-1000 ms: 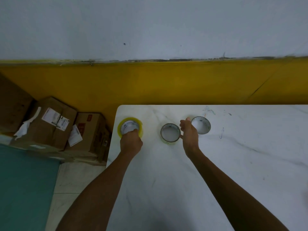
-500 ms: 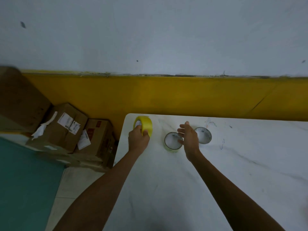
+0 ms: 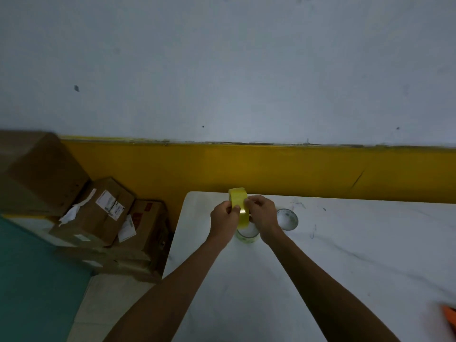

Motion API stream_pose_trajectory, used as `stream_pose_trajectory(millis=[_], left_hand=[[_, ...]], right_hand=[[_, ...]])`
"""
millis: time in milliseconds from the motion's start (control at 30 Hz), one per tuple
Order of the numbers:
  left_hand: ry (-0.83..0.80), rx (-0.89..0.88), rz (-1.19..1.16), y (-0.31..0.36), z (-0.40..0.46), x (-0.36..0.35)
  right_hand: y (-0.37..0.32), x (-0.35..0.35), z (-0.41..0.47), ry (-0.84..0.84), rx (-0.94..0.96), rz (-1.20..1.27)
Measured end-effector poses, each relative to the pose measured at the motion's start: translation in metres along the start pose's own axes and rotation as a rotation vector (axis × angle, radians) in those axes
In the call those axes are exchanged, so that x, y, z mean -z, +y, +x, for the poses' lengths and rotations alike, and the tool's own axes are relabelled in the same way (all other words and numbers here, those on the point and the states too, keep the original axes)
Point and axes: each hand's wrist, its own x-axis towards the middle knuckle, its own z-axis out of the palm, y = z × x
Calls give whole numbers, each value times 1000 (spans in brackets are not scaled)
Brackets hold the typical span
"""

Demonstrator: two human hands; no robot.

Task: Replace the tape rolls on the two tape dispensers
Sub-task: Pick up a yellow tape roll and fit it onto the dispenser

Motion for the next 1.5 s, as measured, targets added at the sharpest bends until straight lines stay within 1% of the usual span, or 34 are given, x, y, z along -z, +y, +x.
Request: stream_pose_trajectory(millis=[467, 733, 933, 1200, 1367, 1500], left_hand=[[-4, 47, -23, 26, -45, -14], [15, 57, -50, 27, -97, -33], [20, 45, -49, 38, -130, -44], [-16, -5, -82, 39, -212, -66], [-58, -5, -92, 39, -281, -91], [-109, -8, -85, 42, -329, -121]], right_hand=[[6, 41, -30, -16, 31, 70], [21, 72, -62, -67, 31, 113], [26, 99, -89, -50, 64, 144], [59, 145, -151, 11, 107, 129], [82, 193, -209, 49, 111, 130], [103, 237, -248, 111, 87, 139]])
